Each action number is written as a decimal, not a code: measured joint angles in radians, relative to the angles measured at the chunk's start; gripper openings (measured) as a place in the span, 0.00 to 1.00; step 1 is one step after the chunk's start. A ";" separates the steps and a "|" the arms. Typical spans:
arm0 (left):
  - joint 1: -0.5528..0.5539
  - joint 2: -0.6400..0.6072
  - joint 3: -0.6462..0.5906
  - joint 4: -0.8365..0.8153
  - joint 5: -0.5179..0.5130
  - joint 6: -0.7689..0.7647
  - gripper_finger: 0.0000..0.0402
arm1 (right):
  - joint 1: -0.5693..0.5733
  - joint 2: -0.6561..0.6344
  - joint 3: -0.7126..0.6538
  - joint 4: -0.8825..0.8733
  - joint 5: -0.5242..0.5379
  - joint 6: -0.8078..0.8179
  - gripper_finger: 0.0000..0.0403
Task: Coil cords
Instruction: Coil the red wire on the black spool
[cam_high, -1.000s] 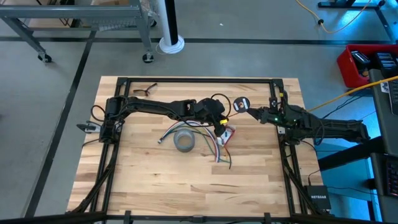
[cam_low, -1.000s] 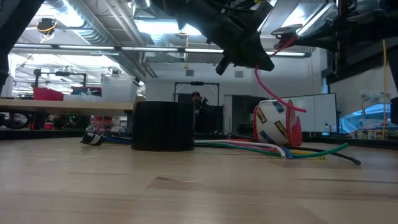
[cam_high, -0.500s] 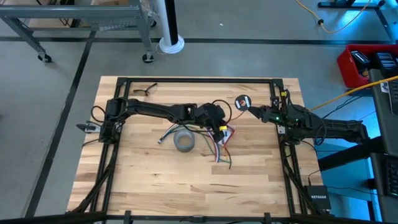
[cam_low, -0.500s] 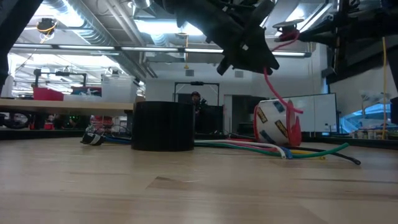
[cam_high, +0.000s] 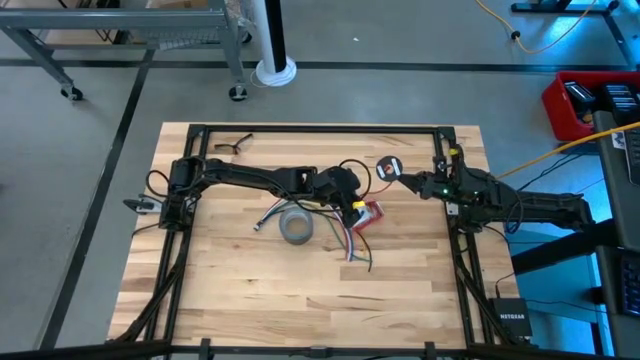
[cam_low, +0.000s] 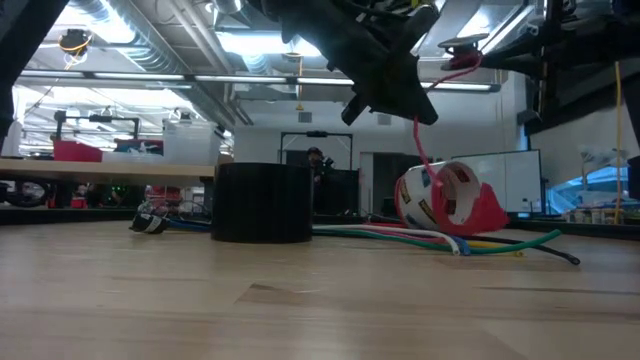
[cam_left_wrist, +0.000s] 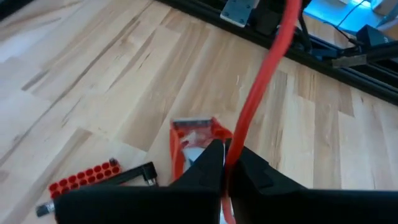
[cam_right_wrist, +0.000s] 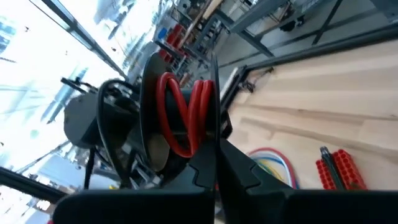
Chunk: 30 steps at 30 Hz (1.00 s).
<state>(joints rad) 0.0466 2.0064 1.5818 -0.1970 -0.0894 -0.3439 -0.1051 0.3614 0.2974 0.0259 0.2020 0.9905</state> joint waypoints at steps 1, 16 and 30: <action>0.001 0.000 0.000 -0.005 0.000 -0.012 0.02 | 0.000 0.000 0.000 -0.011 -0.010 0.000 0.01; 0.052 -0.001 0.002 -0.102 0.080 -0.253 0.00 | 0.000 0.000 0.000 -0.237 -0.190 0.009 0.01; 0.188 -0.001 0.002 -0.133 0.407 -0.381 0.00 | 0.000 0.101 -0.001 -0.315 -0.141 -0.128 0.01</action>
<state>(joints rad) 0.2347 2.0052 1.5833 -0.3302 0.3177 -0.7245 -0.1051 0.4625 0.2966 -0.2887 0.0613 0.8624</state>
